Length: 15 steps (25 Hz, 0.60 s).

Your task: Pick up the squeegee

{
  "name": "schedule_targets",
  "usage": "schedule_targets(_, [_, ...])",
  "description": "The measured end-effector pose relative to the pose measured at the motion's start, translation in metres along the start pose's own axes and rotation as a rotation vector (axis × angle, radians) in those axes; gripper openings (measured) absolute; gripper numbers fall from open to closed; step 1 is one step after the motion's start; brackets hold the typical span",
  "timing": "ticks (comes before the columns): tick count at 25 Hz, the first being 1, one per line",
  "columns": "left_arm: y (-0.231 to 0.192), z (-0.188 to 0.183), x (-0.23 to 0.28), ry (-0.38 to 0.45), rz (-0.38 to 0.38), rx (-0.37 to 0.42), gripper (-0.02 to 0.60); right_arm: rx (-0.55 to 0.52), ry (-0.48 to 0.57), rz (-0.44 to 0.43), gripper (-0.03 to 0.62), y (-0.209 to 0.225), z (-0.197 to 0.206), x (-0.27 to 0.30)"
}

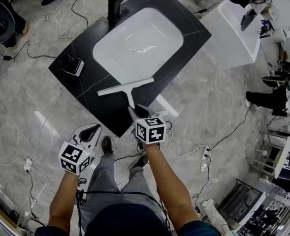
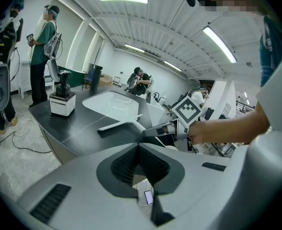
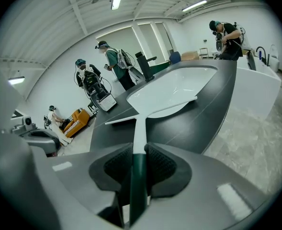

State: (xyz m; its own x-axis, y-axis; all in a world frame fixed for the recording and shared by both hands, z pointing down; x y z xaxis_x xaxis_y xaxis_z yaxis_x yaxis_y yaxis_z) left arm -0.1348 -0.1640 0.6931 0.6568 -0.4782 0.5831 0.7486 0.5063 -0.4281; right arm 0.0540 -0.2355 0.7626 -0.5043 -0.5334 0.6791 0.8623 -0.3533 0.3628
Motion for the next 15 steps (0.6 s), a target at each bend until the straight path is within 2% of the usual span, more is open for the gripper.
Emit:
schedule_targets(8, [0.025, 0.009, 0.024, -0.061, 0.064, 0.03, 0.006, 0.026, 0.003, -0.018, 0.11, 0.005, 0.004, -0.003])
schedule_targets(15, [0.025, 0.006, 0.036, -0.075, 0.061, 0.034, 0.006, 0.043, 0.005, -0.043, 0.11, 0.008, 0.004, -0.002])
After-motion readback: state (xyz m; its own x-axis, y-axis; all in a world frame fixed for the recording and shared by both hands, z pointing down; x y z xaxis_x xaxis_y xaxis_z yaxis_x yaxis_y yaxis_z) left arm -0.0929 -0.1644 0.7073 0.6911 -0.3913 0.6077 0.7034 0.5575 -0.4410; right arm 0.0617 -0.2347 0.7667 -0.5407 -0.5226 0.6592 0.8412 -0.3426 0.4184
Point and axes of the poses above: the fingertips, and each gripper's own axes: x forward along the fingers, y to its right, z out of its underside, the point moved 5 cm from there along -x, backward along the fingers, and after that the axes turned 5 degrees about -x, right-handed, at the moved point
